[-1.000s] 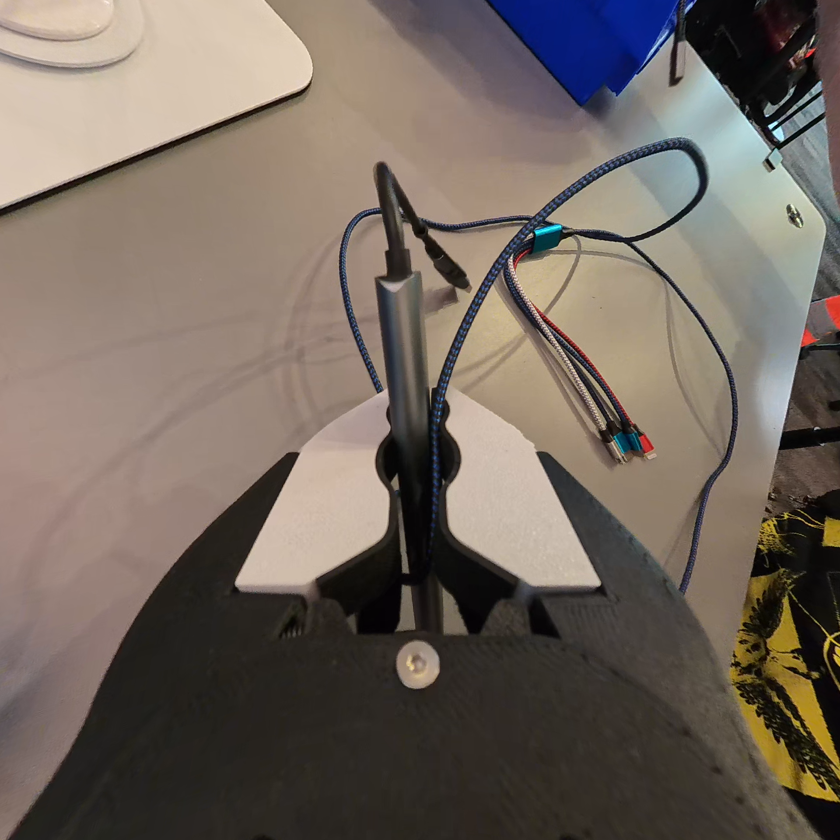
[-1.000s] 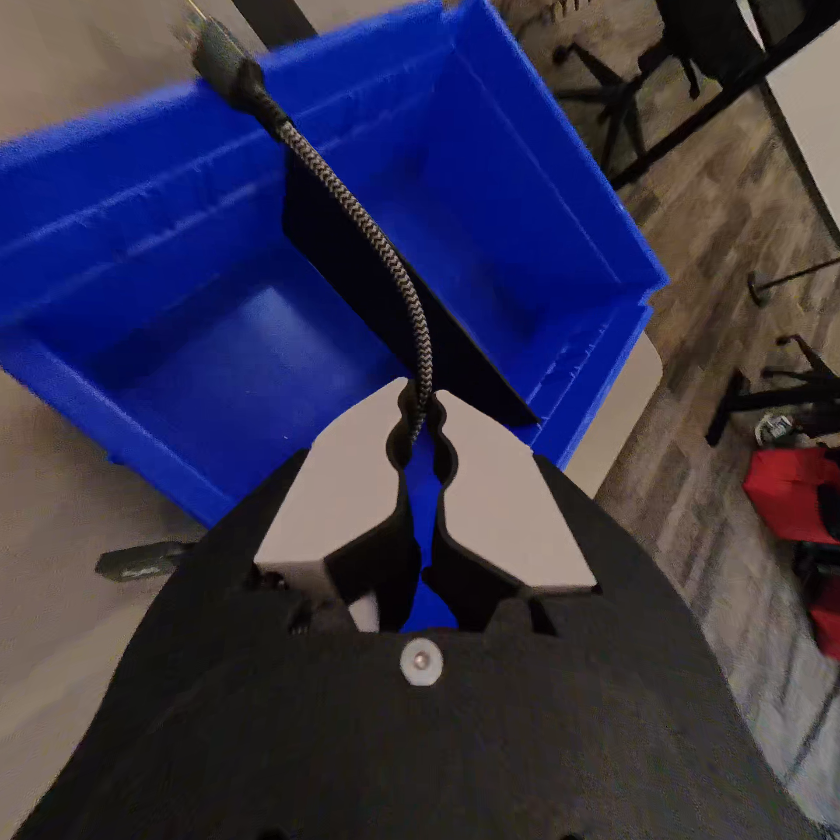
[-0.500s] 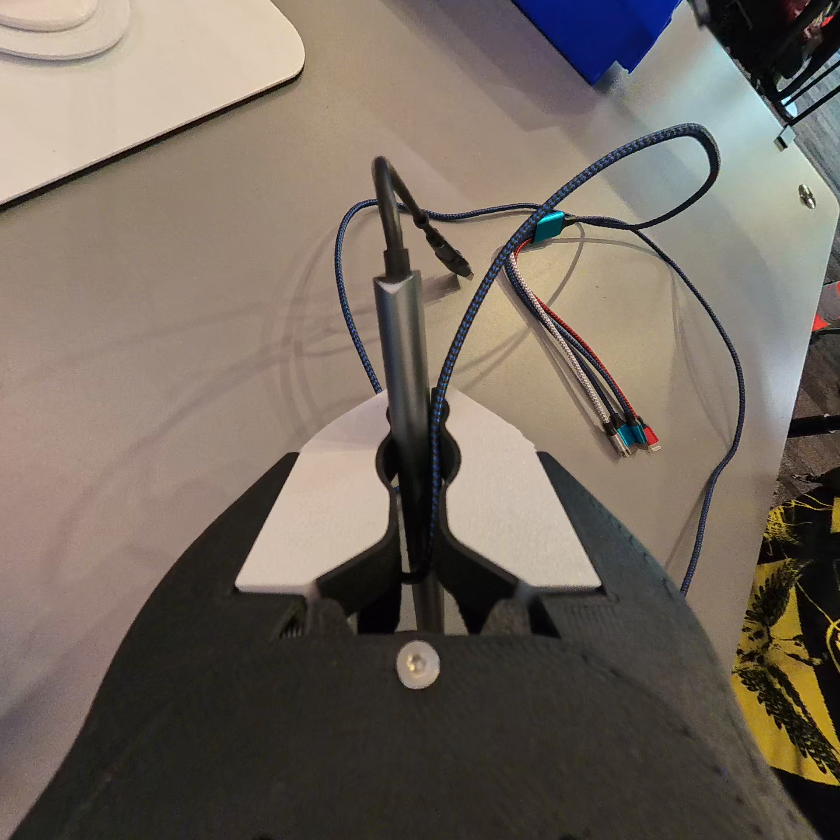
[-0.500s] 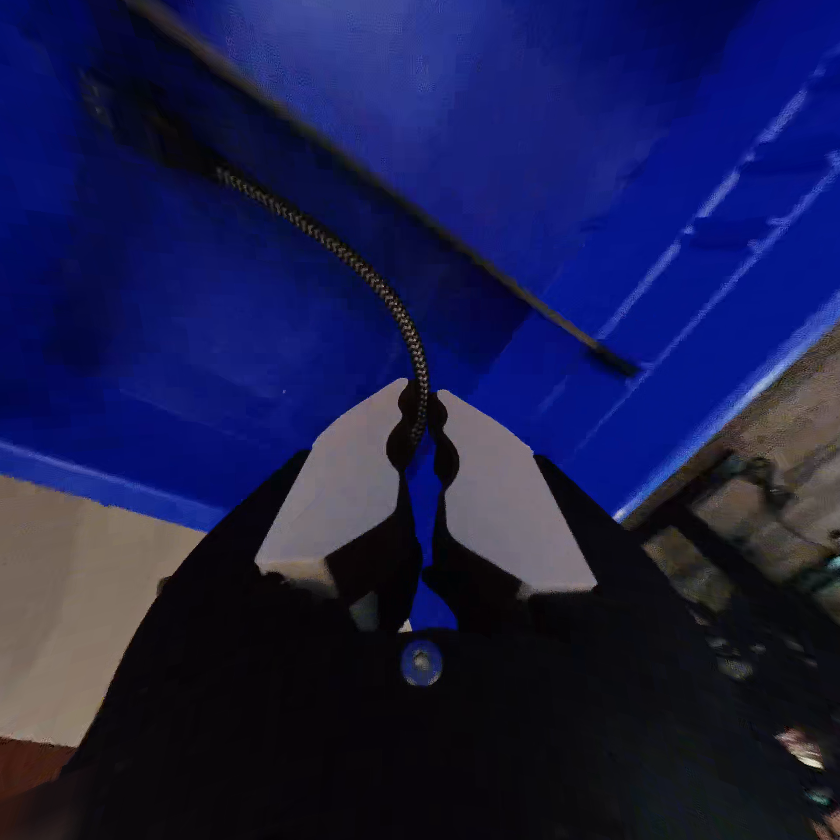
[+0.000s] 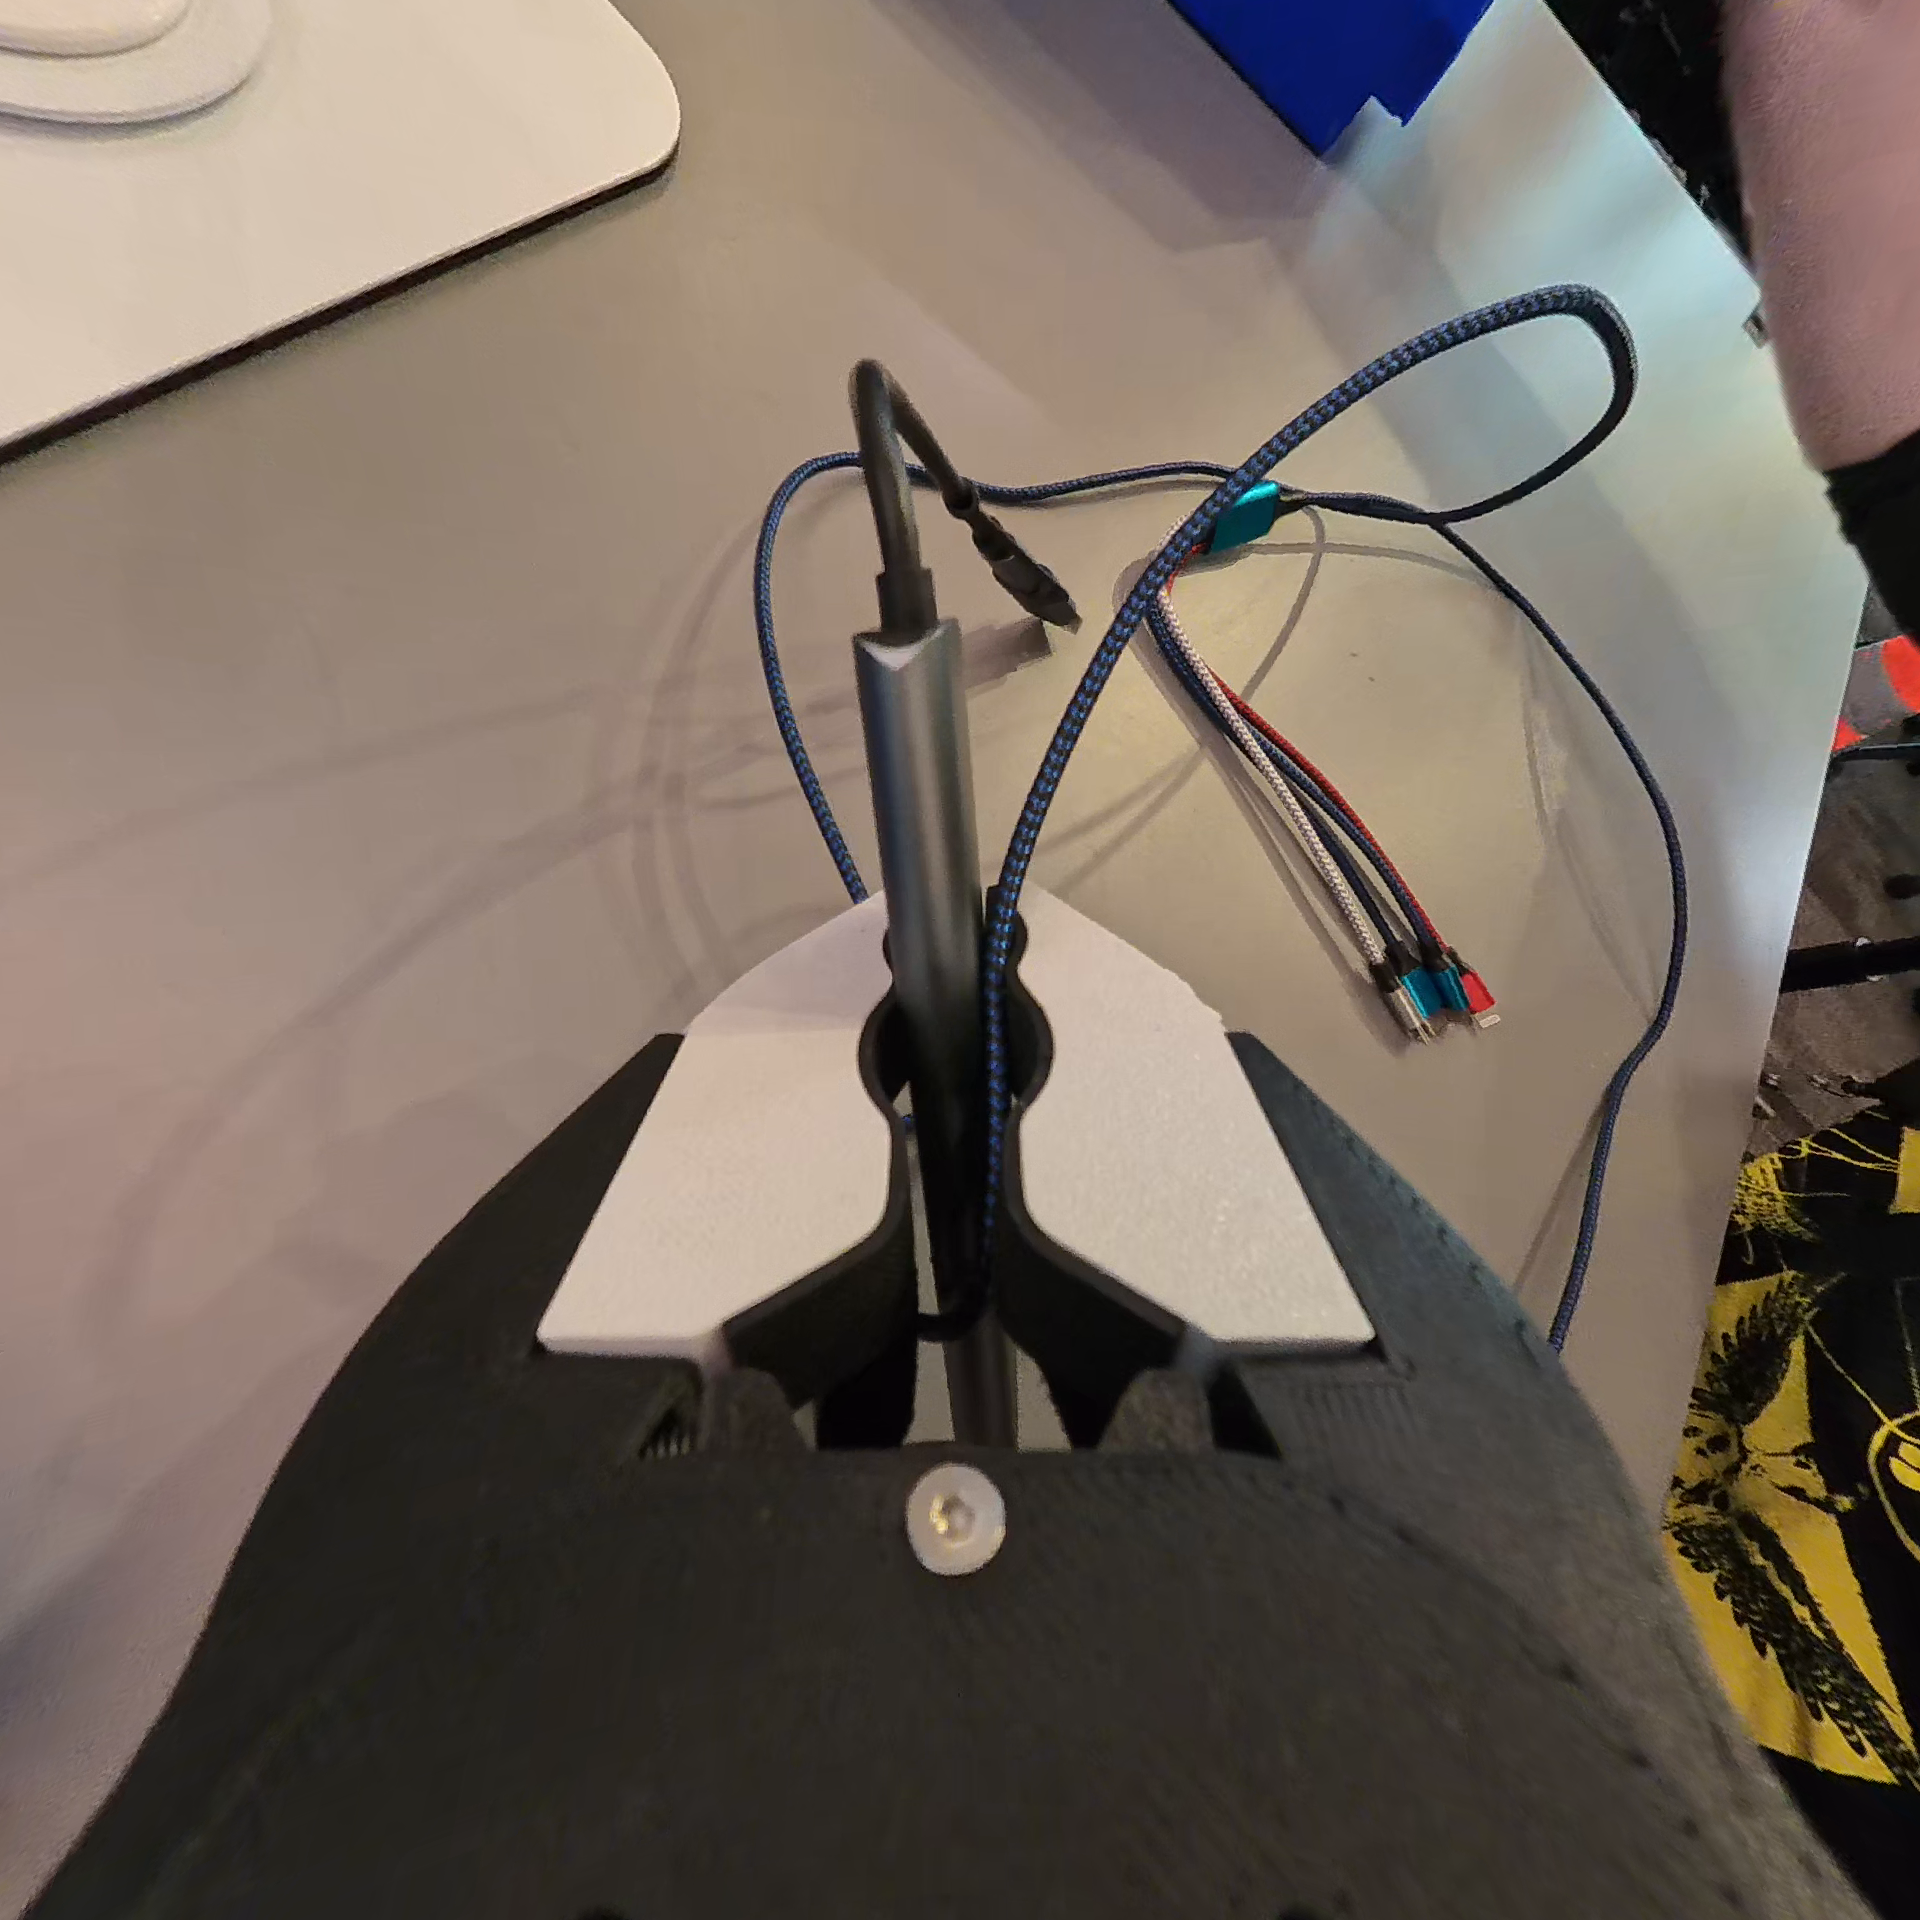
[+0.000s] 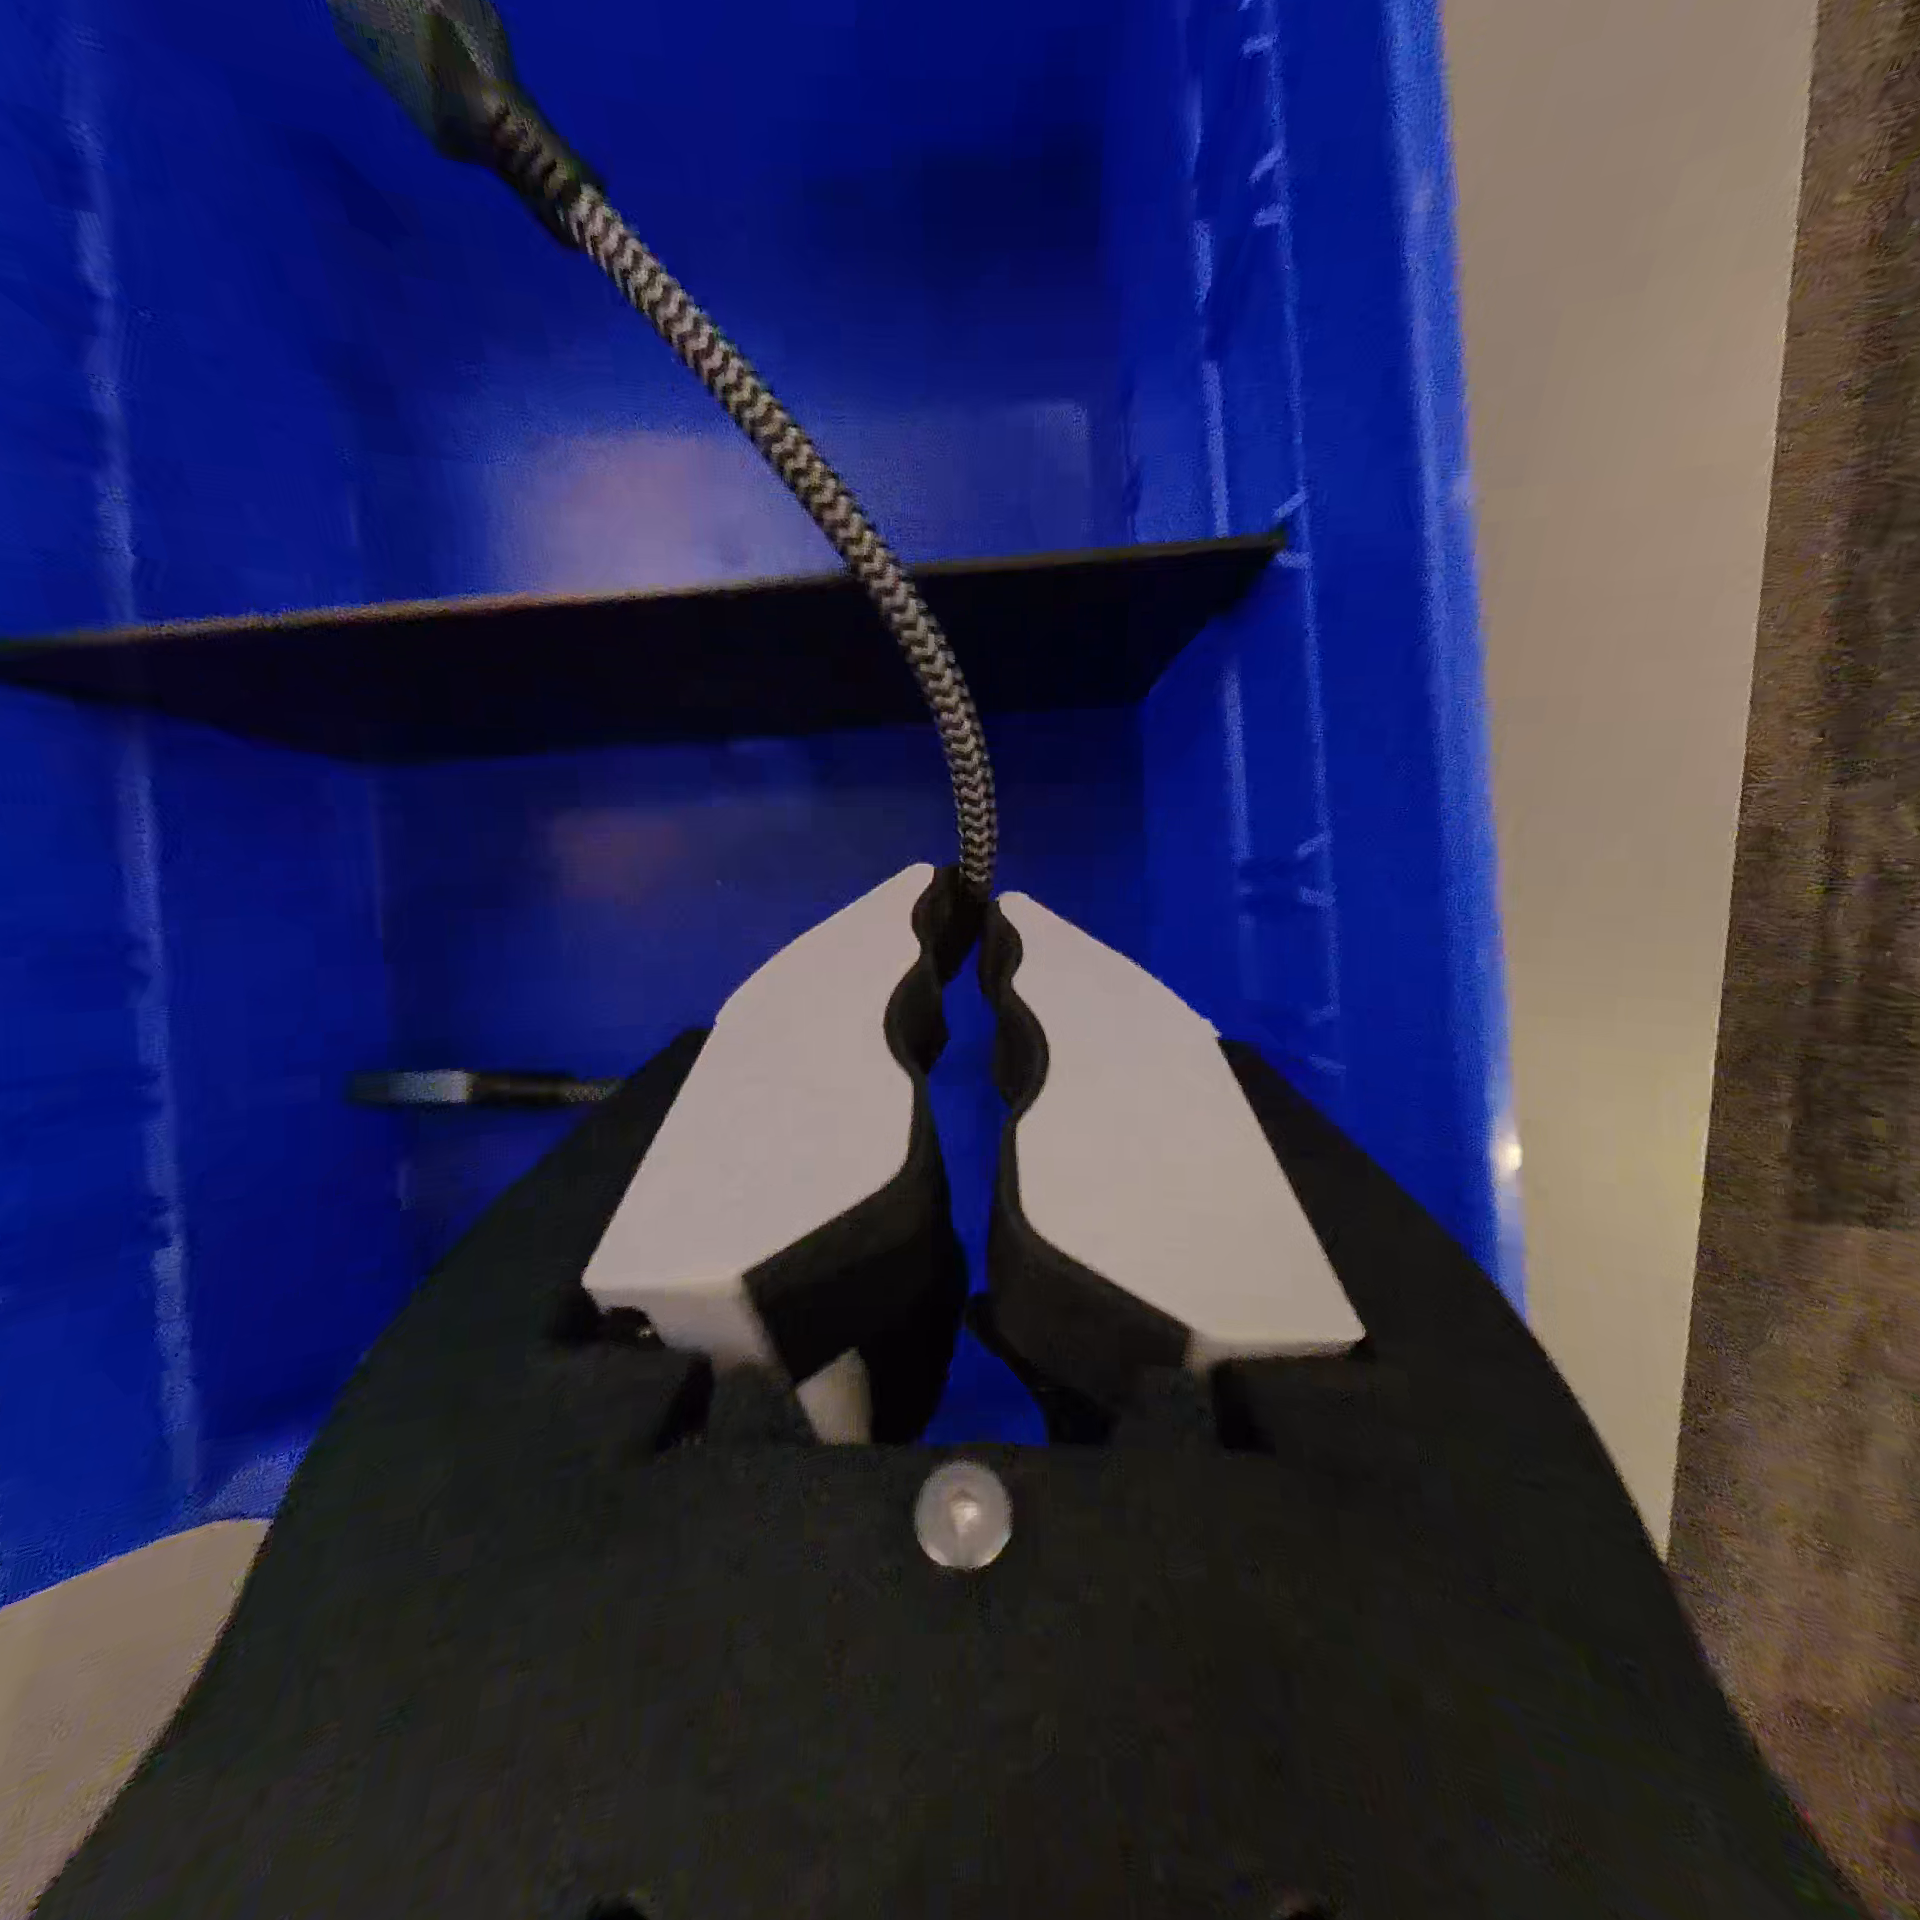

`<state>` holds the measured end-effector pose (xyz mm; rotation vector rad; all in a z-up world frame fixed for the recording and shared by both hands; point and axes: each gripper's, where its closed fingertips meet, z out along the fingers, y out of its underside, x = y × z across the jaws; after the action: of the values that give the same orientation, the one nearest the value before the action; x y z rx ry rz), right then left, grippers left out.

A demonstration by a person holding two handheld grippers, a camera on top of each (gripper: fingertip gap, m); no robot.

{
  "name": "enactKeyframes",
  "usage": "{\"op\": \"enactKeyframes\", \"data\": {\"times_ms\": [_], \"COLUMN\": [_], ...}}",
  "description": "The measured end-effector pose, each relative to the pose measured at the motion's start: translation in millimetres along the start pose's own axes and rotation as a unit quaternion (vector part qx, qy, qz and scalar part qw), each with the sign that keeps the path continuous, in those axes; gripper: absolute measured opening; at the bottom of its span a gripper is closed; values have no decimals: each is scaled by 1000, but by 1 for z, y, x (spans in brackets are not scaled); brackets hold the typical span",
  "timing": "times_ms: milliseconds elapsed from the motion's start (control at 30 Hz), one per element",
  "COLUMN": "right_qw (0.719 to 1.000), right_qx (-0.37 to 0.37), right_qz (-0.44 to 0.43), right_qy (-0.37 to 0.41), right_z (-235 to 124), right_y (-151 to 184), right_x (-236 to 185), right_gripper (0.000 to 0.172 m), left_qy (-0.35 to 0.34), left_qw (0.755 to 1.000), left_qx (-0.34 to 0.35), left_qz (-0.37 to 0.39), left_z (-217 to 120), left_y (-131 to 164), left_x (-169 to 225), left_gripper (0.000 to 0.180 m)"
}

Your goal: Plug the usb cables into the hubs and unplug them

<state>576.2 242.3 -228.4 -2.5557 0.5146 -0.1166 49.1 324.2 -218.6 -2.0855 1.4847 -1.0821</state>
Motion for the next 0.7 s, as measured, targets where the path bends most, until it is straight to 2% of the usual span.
{"op": "enactKeyframes", "data": {"times_ms": [67,133,333,467,567,600,667,700], "right_qw": [998,996,981,947,933,932,940,946], "right_qx": [-42,-54,-81,-123,-170,-183,-175,-161], "right_qz": [-38,-52,-152,-267,-288,-284,-273,-265], "right_qy": [30,43,87,131,132,131,109,99], "right_z": [8,10,8,12,11,9,3,-1], "right_y": [20,31,43,43,43,42,36,33], "right_x": [-1,-1,-11,-15,-15,-13,-18,-21], "right_gripper": [5,5,6,6,6,9,48,58], "left_qy": [1,1,-1,-1,-2,-2,-1,0], "left_qw": [1000,1000,1000,1000,1000,1000,1000,1000], "left_qx": [0,0,0,0,-2,-2,0,1], "left_qz": [0,0,1,2,4,4,4,4], "left_z": [-1,-1,0,1,1,1,2,2], "left_y": [1,1,-1,-1,-1,-2,-2,-2], "left_x": [0,-1,-1,0,0,1,2,2], "left_gripper": [12,12,12,12,12,12,12,12]}}
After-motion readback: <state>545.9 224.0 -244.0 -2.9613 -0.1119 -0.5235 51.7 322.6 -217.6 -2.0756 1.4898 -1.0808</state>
